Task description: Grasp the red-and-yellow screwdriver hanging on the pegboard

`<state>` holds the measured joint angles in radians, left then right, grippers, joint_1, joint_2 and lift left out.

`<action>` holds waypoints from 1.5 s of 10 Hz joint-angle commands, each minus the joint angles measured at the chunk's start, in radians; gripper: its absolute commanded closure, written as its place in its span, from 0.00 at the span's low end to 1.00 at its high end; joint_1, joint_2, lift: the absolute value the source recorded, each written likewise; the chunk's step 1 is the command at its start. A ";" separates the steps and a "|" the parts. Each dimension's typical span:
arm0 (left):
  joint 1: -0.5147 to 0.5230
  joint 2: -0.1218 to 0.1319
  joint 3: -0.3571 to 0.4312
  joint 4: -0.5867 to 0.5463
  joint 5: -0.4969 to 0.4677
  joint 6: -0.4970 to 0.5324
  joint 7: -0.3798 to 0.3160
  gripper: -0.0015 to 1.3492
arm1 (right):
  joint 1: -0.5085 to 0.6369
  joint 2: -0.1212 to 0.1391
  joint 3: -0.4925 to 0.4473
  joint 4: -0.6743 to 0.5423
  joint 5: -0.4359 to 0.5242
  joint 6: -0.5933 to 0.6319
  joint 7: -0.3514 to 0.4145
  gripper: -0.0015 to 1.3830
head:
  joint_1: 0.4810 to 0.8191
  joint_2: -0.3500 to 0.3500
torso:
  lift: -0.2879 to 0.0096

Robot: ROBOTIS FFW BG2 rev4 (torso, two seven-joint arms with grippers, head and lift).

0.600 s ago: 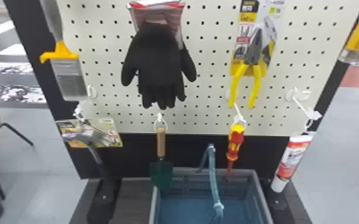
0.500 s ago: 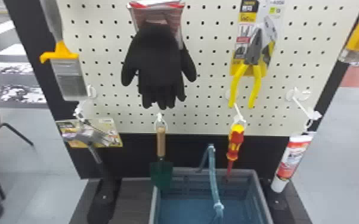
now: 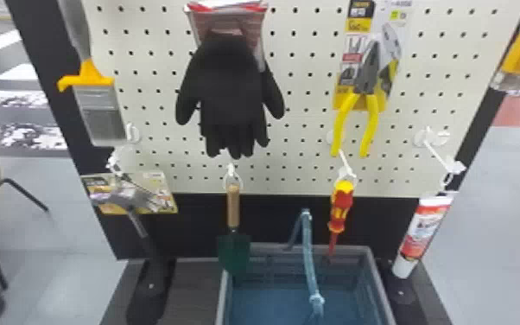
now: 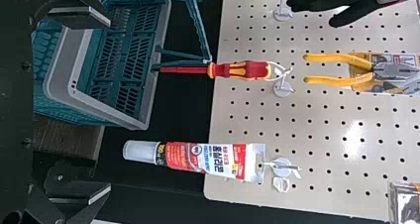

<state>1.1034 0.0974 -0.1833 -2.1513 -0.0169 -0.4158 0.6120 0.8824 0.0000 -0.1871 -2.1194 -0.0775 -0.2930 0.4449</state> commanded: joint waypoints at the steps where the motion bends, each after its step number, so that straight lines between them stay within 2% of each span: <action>1: -0.001 0.001 -0.001 0.000 0.000 0.000 0.000 0.38 | -0.006 -0.002 0.000 0.000 -0.001 0.000 0.002 0.10 | 0.20 0.50 | 0.63; 4: 0.001 0.001 -0.001 0.000 0.000 0.002 0.000 0.38 | -0.034 -0.009 0.000 -0.005 -0.012 0.003 0.003 0.10 | 0.20 0.50 | 0.63; 6: -0.001 0.001 -0.001 0.000 0.000 0.002 0.000 0.38 | -0.070 -0.040 0.000 -0.010 -0.016 0.031 0.041 0.10 | 0.20 0.50 | 0.63; 10: 0.001 0.001 -0.002 0.000 0.002 0.002 0.000 0.38 | -0.167 -0.058 0.000 0.017 -0.039 0.084 0.141 0.10 | 0.20 0.50 | 0.63; 12: 0.001 0.001 -0.002 0.000 0.002 0.002 0.000 0.38 | -0.220 -0.083 -0.002 0.029 -0.065 0.112 0.175 0.10 | 0.20 0.50 | 0.63; 15: 0.001 0.001 -0.002 0.000 0.002 0.003 0.000 0.38 | -0.287 -0.104 -0.002 0.039 -0.074 0.146 0.216 0.10 | 0.20 0.50 | 0.63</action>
<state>1.1044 0.0982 -0.1856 -2.1513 -0.0153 -0.4127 0.6120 0.6117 -0.1000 -0.1887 -2.0853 -0.1498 -0.1525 0.6591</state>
